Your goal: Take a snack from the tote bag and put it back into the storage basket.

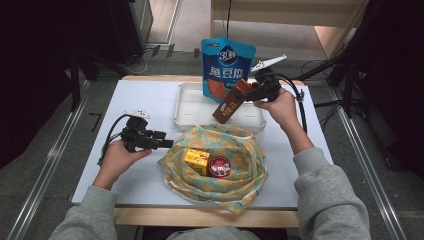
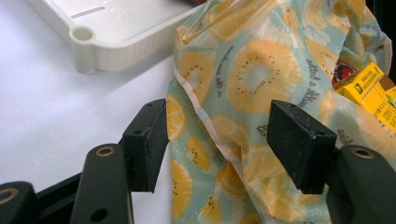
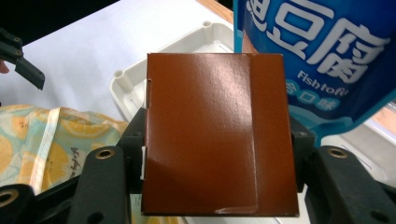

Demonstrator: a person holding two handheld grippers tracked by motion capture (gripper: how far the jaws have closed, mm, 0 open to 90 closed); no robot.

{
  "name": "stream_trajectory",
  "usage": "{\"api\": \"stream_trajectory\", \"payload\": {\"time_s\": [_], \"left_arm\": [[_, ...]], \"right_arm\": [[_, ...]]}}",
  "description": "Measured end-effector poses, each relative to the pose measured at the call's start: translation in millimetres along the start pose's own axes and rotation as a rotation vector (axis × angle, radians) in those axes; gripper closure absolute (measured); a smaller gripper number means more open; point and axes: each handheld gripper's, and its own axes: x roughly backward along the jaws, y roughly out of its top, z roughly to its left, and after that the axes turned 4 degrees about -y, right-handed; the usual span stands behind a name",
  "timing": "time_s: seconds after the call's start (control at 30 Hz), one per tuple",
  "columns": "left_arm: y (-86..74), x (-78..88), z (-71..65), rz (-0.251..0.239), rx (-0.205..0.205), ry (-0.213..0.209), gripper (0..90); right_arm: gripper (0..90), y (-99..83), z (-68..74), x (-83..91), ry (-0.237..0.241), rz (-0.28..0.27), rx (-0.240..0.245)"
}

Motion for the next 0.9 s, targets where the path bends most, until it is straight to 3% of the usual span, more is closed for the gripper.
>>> {"api": "stream_trajectory", "payload": {"time_s": [0.17, 0.9], "left_arm": [[0.1, -0.3, -0.1, 0.001, -0.001, -0.005, 38.8], [0.1, 0.4, 0.2, -0.005, 0.004, -0.002, 38.8]], "right_arm": [[45.5, -8.0, -3.8, 4.0, 0.005, -0.017, -0.009], [45.7, -33.2, -13.3, 18.2, 0.019, 0.006, -0.035]]}}
